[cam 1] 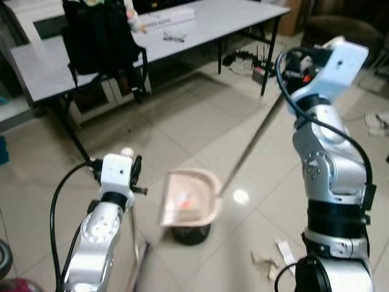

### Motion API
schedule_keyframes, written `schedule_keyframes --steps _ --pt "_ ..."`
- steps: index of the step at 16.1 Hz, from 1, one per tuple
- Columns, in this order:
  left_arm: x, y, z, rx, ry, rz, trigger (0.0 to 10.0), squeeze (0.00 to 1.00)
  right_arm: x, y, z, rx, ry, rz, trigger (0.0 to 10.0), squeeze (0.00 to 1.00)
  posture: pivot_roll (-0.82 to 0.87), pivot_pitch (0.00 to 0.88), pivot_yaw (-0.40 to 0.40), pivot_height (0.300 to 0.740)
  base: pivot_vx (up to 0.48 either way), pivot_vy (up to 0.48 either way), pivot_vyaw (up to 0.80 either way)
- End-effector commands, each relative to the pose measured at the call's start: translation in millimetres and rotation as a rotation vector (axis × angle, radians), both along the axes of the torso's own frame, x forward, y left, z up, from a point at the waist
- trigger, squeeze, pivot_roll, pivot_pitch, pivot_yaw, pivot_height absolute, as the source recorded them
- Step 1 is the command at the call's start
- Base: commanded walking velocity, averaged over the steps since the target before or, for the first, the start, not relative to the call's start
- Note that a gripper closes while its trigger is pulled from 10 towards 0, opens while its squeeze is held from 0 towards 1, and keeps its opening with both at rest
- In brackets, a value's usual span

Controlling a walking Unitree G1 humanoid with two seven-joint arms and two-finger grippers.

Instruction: Sweep floor

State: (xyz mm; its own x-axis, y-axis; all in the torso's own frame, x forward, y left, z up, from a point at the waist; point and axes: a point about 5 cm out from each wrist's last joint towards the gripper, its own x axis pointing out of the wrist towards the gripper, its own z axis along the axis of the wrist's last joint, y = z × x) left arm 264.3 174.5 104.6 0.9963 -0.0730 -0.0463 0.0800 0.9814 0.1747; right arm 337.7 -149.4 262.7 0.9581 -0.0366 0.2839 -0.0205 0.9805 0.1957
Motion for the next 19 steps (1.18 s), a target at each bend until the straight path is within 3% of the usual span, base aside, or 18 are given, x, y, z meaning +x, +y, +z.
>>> schedule_keyframes --steps 1,7,14,19 --pt "0.8 8.0 6.7 0.043 -0.03 0.014 10.0 0.0 -4.6 16.1 17.7 -0.017 -0.1 0.068 10.0 0.0 -0.08 0.0 0.068 0.74 0.0 0.0 0.0" --pt "2.8 7.0 7.1 0.052 -0.029 0.013 10.0 0.0 -8.8 30.0 24.9 -0.169 -0.197 0.095 10.0 0.0 -0.07 0.0 0.069 0.74 0.0 0.0 0.0" --pt "4.5 6.2 8.3 0.058 -0.034 0.006 10.0 0.0 -17.3 58.9 15.5 -0.259 -0.31 0.192 10.0 0.0 -0.06 0.0 0.07 0.74 0.0 0.0 0.0" --pt "5.9 4.7 9.5 0.066 -0.038 -0.005 10.0 0.0 -28.3 90.2 5.8 -0.35 -0.394 0.318 10.0 0.0 -0.06 0.0 0.074 0.74 0.0 0.0 0.0"
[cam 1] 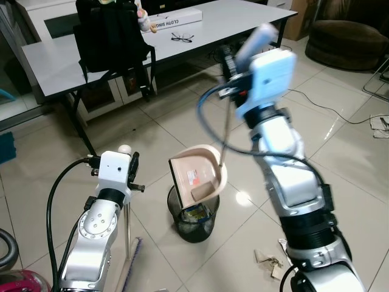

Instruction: Sweep floor

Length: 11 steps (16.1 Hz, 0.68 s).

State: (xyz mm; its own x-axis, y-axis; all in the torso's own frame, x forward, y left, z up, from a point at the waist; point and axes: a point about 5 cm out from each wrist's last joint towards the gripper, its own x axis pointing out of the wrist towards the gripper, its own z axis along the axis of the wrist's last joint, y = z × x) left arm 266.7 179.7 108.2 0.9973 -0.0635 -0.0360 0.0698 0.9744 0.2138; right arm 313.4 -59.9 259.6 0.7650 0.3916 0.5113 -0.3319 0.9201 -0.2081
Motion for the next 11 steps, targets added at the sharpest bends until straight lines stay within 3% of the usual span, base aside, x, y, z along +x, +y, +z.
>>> schedule_keyframes --steps 1,7,11 --pt "3.6 -0.7 6.1 0.029 -0.025 -0.014 10.0 0.0 -7.0 6.7 6.5 -0.016 -0.077 0.033 10.0 0.0 -0.06 0.0 0.073 0.74 0.0 0.0 0.0" --pt "4.0 -2.1 6.5 0.033 -0.027 -0.017 10.0 0.0 -32.7 47.0 -10.3 -0.196 -0.209 0.195 10.0 0.0 -0.05 0.0 0.068 0.74 0.0 0.0 0.0" --pt "2.4 -3.1 6.1 0.036 -0.028 -0.018 10.0 0.0 -42.9 56.7 -17.3 -0.292 -0.282 0.247 10.0 0.0 -0.05 0.0 0.065 0.74 0.0 0.0 0.0"
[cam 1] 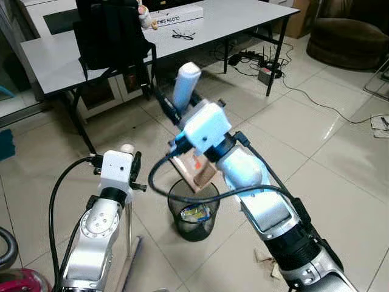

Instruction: Sweep floor

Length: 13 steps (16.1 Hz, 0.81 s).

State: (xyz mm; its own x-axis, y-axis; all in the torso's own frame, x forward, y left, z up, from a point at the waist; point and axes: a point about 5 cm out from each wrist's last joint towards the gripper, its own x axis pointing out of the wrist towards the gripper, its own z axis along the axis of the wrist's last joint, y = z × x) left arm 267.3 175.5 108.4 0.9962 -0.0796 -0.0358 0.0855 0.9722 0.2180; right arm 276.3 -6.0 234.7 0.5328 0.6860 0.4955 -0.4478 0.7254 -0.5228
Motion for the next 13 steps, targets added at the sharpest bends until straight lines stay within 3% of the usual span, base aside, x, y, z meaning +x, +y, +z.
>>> schedule_keyframes --steps 1,11,12,13 --pt "1.0 0.6 5.5 0.032 -0.027 -0.003 10.0 0.0 -7.1 4.6 5.7 -0.038 -0.093 0.032 10.0 0.0 -0.05 0.0 0.064 0.74 0.0 0.0 0.0" --pt "-0.7 -1.2 3.7 0.038 -0.022 -0.018 10.0 0.0 -7.9 7.4 -0.8 -0.066 -0.102 0.043 10.0 0.0 -0.05 0.0 0.065 0.74 0.0 0.0 0.0" --pt "-0.7 -1.2 3.7 0.039 -0.022 -0.019 10.0 0.0 -7.2 6.8 -0.7 -0.069 -0.106 0.034 10.0 0.0 -0.05 0.0 0.065 0.74 0.0 0.0 0.0" --pt "-0.7 -1.5 3.6 0.038 -0.02 -0.022 10.0 0.0 -0.4 0.3 0.2 -0.053 -0.096 -0.05 10.0 0.0 -0.05 0.0 0.065 0.74 0.0 0.0 0.0"
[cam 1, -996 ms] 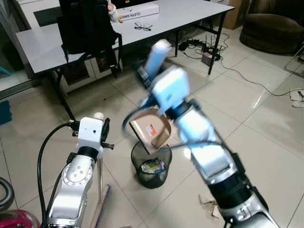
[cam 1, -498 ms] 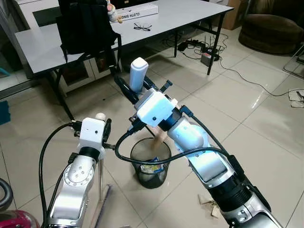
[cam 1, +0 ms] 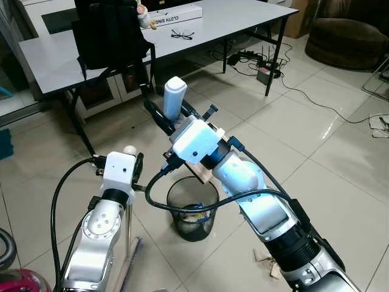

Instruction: Sweep floor

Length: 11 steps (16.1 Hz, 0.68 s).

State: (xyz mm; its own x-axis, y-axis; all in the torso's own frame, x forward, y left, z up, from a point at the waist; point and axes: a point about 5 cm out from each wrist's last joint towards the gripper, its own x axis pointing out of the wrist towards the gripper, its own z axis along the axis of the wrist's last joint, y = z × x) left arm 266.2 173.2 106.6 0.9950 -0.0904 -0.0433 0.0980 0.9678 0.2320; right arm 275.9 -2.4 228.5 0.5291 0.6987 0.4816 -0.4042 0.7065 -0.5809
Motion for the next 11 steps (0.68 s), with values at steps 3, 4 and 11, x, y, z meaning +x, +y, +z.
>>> schedule_keyframes --steps 3,4,11 --pt "-5.0 -13.6 -8.2 0.036 0.088 -0.201 10.0 0.0 36.8 -60.3 -4.9 0.038 0.104 -0.432 10.0 0.0 -0.06 0.0 0.066 0.74 0.0 0.0 0.0" --pt "-6.4 -15.3 -10.0 0.047 0.097 -0.23 10.0 0.0 39.7 -72.9 -5.9 0.074 0.13 -0.493 10.0 0.0 -0.07 0.0 0.068 0.74 0.0 0.0 0.0" --pt "3.8 -26.8 -0.4 -0.007 0.04 -0.33 10.0 0.0 31.4 -168.6 -33.6 0.241 0.307 -0.893 10.0 0.0 -0.09 0.0 0.076 0.74 0.0 0.0 -0.8"
